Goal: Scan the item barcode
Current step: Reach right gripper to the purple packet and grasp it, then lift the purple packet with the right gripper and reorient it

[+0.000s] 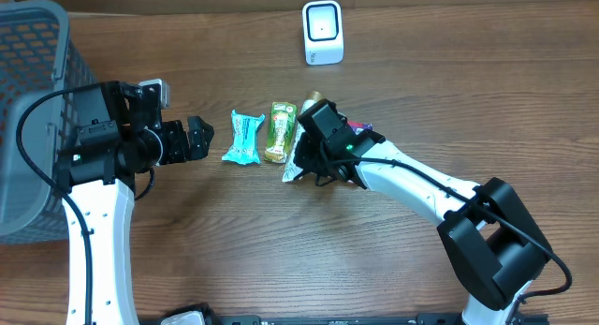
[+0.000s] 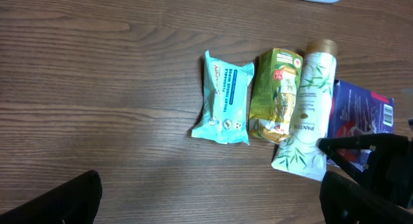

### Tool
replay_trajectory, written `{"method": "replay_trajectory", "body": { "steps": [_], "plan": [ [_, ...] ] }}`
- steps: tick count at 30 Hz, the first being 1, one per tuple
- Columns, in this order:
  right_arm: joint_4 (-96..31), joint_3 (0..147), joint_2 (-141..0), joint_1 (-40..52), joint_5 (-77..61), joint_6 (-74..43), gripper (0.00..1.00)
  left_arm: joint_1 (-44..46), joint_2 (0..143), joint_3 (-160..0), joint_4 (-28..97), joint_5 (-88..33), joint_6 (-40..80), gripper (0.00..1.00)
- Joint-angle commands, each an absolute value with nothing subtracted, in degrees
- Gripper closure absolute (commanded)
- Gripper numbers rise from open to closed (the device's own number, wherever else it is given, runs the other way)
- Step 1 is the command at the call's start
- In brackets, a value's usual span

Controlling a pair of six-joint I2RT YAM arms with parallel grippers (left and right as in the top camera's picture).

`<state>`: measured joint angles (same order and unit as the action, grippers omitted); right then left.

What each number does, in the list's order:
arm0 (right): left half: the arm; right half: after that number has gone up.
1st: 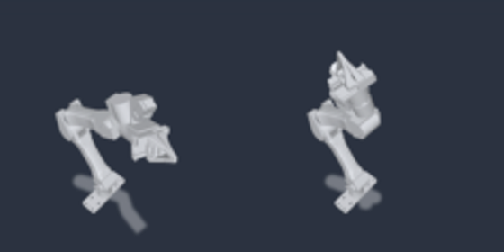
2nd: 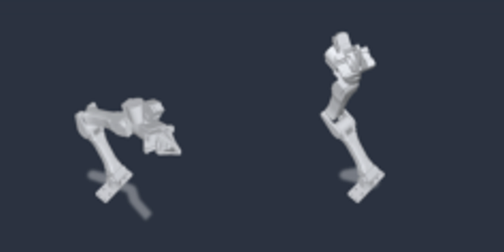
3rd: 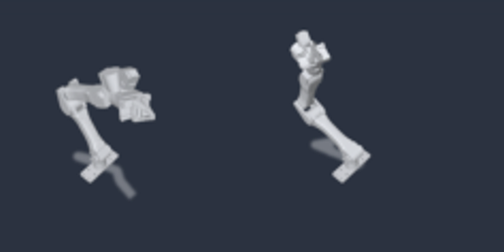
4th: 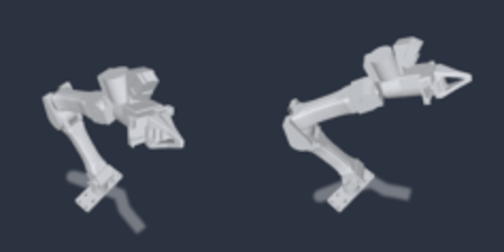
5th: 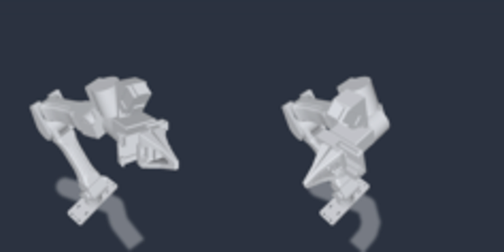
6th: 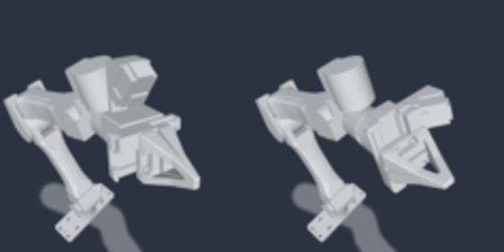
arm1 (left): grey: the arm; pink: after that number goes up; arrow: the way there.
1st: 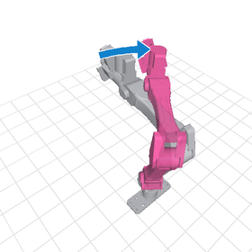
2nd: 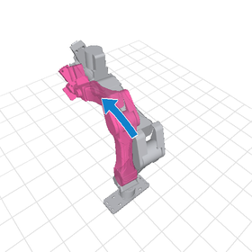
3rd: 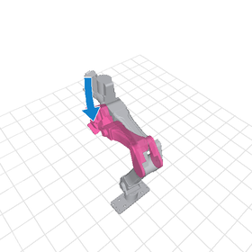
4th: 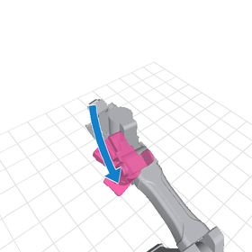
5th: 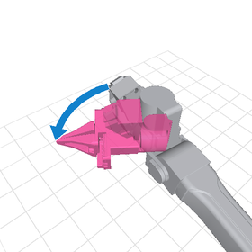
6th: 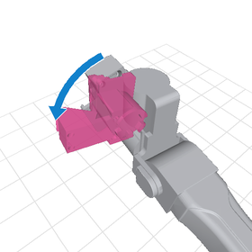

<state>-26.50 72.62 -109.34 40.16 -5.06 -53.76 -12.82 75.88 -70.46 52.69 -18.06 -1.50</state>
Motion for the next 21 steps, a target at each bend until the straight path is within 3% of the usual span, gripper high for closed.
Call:
{"method": "replay_trajectory", "body": {
  "steps": [1, 8, 14, 21],
  "plan": [
    [-28.2, 72.7, -109.8, 40.0, -3.6, -54.0, 0.8, -12.7, 75.3, -71.2, 52.6, -18.9, -2.2, 0.0],
    [-34.0, 73.5, -109.6, 37.7, -7.6, -52.1, 0.77, -12.7, 75.3, -71.2, 52.6, -18.9, -2.2, 0.0],
    [-47.6, 76.7, -109.6, 29.6, -13.7, -39.8, 0.77, -12.7, 75.3, -71.2, 52.6, -18.9, -2.2, 0.0],
    [-58.9, 77.5, -109.6, 18.0, -10.4, -24.3, 0.74, -12.7, 75.3, -71.2, 52.6, -18.9, -2.2, 0.0]
  ]
}}
